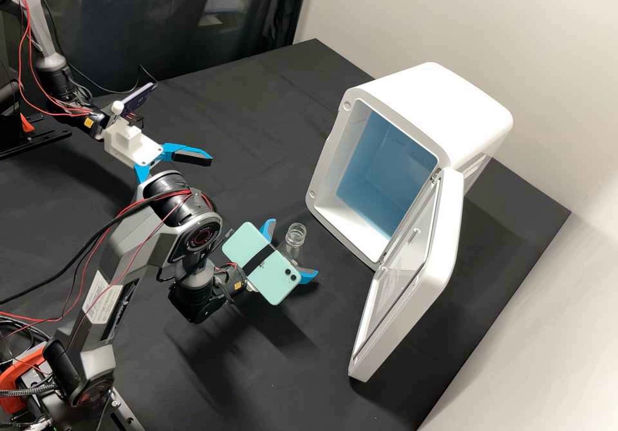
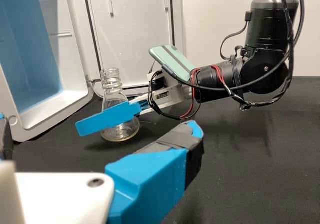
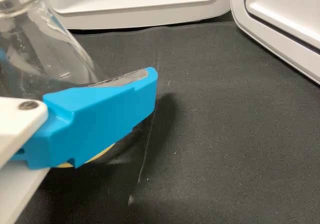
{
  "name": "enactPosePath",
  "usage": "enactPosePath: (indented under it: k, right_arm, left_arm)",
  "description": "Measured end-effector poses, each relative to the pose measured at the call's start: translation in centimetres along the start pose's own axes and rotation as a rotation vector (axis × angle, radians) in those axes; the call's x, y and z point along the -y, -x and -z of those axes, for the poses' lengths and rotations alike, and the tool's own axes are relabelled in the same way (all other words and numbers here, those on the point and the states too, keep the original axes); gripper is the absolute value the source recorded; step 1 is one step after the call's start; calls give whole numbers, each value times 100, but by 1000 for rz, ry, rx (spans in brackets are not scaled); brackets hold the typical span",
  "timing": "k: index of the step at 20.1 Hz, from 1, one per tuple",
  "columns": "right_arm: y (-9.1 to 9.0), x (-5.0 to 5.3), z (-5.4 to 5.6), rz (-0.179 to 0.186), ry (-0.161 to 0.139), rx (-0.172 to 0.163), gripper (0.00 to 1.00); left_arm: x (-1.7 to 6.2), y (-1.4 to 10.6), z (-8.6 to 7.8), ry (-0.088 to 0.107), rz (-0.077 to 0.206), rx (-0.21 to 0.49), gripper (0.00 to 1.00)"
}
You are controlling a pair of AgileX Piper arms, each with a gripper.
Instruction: Place the flask in the incubator
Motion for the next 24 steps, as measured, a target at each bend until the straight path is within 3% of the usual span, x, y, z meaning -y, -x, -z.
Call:
enactPosePath:
  k: [5, 9, 24]
  right_arm:
    - [0, 3, 2, 6, 3, -4, 0]
    - [1, -1, -1, 5, -18, -3, 0]
    - [1, -1, -1, 5, -18, -3, 0]
  left_arm:
    - [-4, 1, -1, 0, -2, 0, 100]
    - [-36, 9, -8, -3, -14, 2, 100]
    - [-42, 11, -10, -4, -17, 3, 100]
